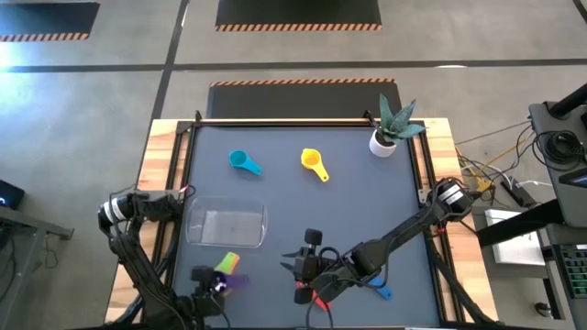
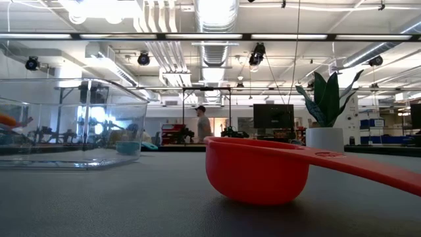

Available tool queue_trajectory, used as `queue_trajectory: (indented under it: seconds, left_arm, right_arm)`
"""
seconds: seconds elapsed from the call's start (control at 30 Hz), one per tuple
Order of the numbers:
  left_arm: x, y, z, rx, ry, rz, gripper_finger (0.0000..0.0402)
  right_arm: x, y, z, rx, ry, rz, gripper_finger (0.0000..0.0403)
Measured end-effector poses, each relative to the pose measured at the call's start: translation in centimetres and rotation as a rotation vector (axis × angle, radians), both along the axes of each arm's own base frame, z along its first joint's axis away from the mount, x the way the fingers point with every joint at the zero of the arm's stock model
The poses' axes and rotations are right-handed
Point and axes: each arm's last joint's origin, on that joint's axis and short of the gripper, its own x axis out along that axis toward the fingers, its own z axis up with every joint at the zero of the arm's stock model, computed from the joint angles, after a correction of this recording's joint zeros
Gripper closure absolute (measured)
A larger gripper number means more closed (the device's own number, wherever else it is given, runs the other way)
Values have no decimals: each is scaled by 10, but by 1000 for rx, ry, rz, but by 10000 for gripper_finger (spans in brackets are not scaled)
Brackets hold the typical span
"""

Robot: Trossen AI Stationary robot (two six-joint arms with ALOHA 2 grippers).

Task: Nest measuring cups in basket
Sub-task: Stack the purple measuring cup on top of the green measuring cup

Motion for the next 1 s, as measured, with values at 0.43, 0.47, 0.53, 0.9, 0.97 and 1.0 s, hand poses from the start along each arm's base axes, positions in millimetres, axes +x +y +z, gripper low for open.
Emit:
queue_trajectory:
  seconds: [0.43,0.47,0.53,0.9,0.97,1.0]
  left_arm:
    - [20,-6,5,8,-69,-204,382]
    - [23,-5,5,13,-71,-217,382]
    - [31,-2,5,22,-78,-250,382]
    - [68,6,9,7,-117,-415,382]
    - [69,7,9,4,-103,-441,382]
    - [69,7,9,-2,-95,-450,382]
  right_arm:
    - [0,0,0,2,1,4,323]
    - [0,0,0,2,1,4,323]
    - [0,-1,0,2,1,2,323]
    - [1,-1,0,2,1,2,323]
    - [1,-1,0,2,2,3,323]
    - [0,-1,0,2,2,3,323]
